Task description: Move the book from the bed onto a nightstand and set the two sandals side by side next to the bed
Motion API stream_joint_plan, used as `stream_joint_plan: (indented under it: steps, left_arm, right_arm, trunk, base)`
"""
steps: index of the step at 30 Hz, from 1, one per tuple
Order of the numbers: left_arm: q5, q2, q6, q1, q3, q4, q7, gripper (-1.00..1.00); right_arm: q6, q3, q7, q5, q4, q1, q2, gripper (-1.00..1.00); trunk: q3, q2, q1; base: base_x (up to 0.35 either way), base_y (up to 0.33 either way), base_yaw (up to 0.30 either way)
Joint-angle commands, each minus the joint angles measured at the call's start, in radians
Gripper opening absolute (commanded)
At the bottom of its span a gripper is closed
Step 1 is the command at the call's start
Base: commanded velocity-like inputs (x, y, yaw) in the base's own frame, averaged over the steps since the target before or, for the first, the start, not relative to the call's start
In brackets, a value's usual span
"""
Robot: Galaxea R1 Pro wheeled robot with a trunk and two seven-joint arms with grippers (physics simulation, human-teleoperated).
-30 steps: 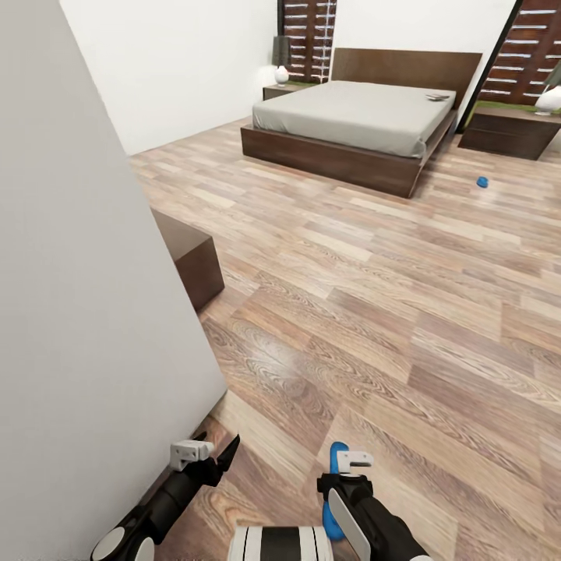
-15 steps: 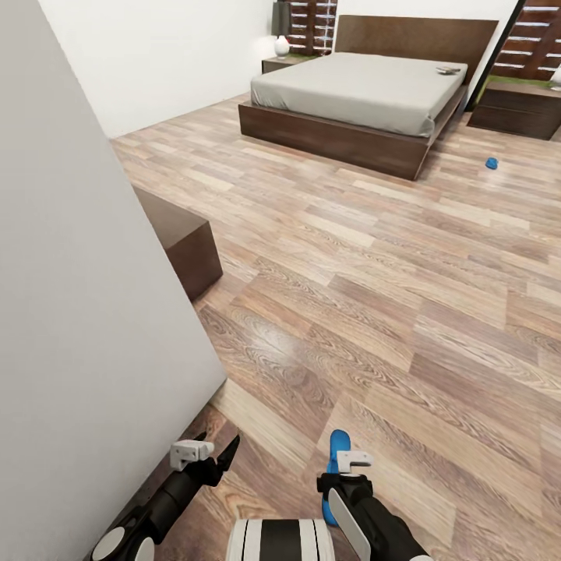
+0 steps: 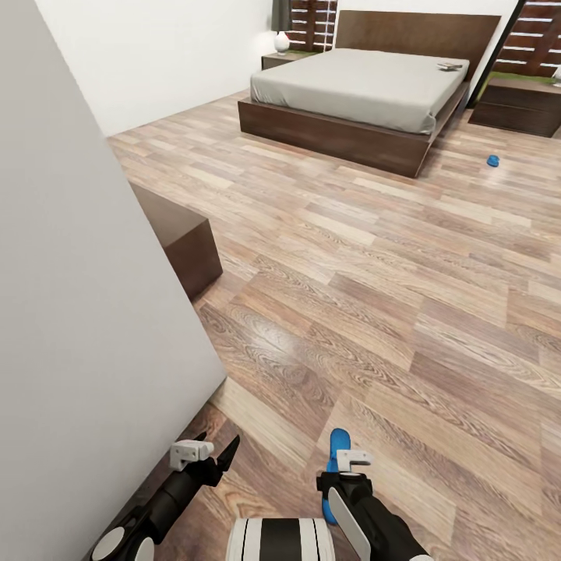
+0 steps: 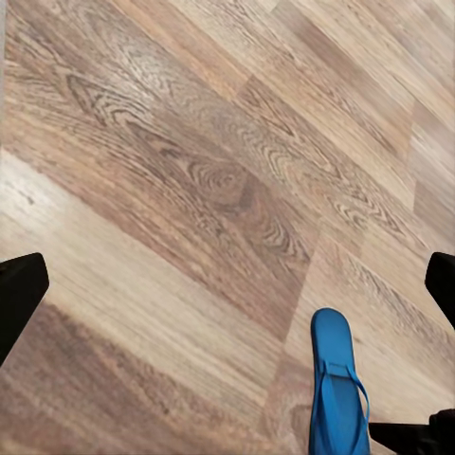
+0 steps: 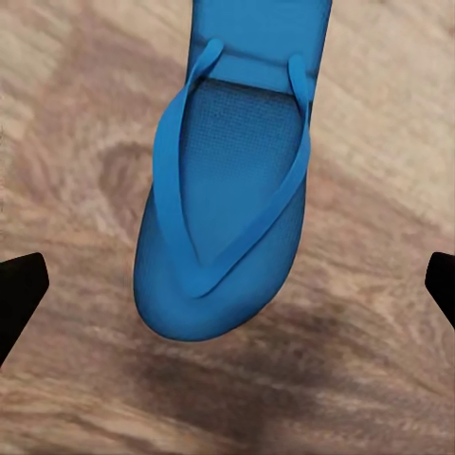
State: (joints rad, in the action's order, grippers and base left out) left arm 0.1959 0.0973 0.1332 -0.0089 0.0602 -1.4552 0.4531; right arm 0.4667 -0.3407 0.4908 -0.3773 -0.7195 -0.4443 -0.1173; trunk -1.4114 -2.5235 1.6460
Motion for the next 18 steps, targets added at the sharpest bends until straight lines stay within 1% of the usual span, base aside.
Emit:
stream_joint_plan:
  steps: [1,7,18]
  left_arm:
    - [0.01,0.001,0.011,0.0,0.003,-0.001,0.007,1.0]
    - [0.01,0.001,0.01,0.0,0.003,-0.001,0.007,1.0]
    - [0.011,0.001,0.009,0.0,0.003,-0.001,0.007,1.0]
  right_arm:
    - [0.003,-0.004,0.009,-0.009,-0.001,-0.001,0.001,1.0]
    - [0.003,-0.004,0.009,-0.009,-0.001,-0.001,0.001,1.0]
    - [0.003,-0.004,0.009,-0.009,-0.001,-0.001,0.001,1.0]
  trunk:
    - [-0.001,0.0,0.0]
    - [-0.001,0.0,0.0]
    - [-0.001,0.0,0.0]
  base:
    - [0.053,0.0,0.0]
    - [0.149,0.0,0.0]
    - [0.018,0.0,0.0]
